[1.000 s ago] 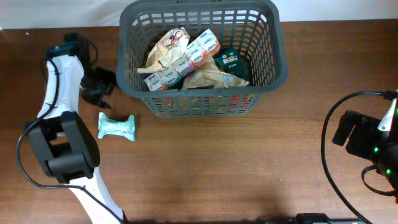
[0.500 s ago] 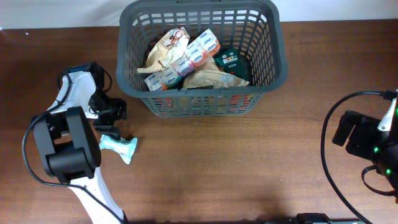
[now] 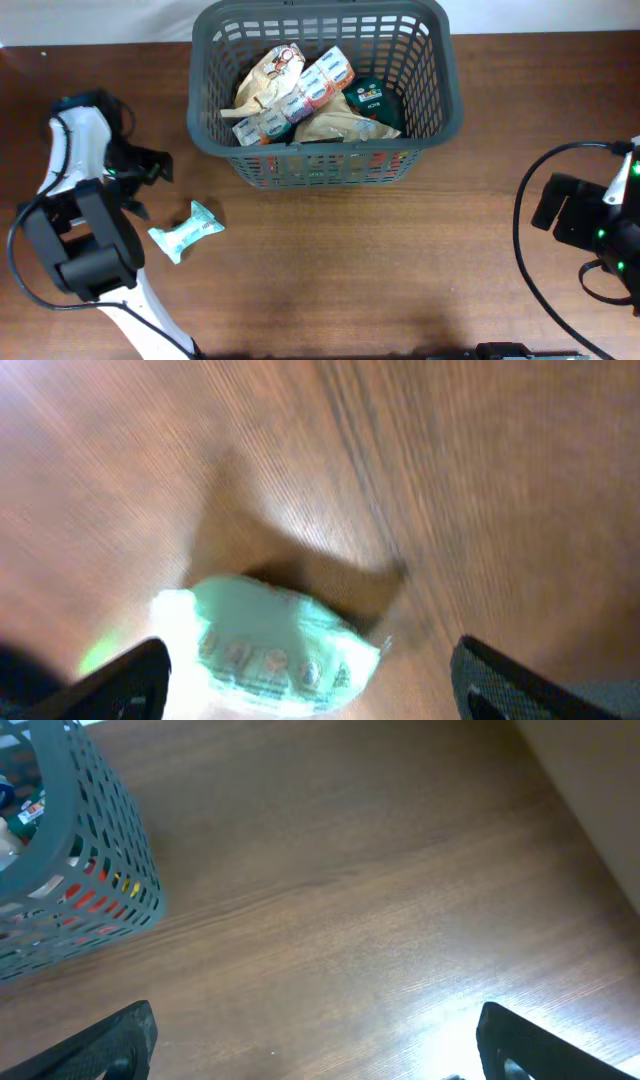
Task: Pack container
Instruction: 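Move the left gripper back toward the mint-green wipes pack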
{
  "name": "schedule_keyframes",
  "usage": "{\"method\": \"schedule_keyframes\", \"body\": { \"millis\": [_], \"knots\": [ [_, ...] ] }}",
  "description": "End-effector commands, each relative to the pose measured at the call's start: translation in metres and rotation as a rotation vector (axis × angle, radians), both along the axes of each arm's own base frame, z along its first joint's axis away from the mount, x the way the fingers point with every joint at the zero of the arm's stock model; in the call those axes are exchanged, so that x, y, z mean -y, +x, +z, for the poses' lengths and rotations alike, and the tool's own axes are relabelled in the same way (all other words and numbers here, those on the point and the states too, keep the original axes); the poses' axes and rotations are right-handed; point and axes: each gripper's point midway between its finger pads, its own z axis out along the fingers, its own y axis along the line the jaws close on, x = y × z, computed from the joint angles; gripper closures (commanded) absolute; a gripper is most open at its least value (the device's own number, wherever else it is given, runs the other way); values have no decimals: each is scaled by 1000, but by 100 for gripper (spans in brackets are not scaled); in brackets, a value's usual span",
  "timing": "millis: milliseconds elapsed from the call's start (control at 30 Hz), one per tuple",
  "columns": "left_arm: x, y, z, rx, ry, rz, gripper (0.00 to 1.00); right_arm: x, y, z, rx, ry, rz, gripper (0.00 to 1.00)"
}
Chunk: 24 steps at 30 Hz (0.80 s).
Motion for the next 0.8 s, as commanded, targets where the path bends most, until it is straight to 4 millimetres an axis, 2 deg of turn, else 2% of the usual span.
{"method": "schedule_keyframes", "body": {
  "millis": [0, 167, 300, 467, 600, 767],
  "knots": [
    [-12, 7, 44, 63, 10, -63, 17, -3, 1, 1, 8, 5, 14, 1],
    [9, -4, 80, 85, -54, -65, 16, -3, 1, 1, 6, 4, 14, 1],
    [9, -18, 103, 94, 6, -143, 16, -3, 2, 2, 11, 3, 16, 1],
    [23, -25, 125, 152, 30, -160, 16, -4, 3, 3, 16, 8, 21, 1],
    [38, -31, 120, 113, 31, -86, 16, -6, 3, 2, 15, 14, 26, 1],
    [60, -30, 95, 64, 32, 0, 16, -6, 0, 3, 19, 14, 26, 1]
  ]
}}
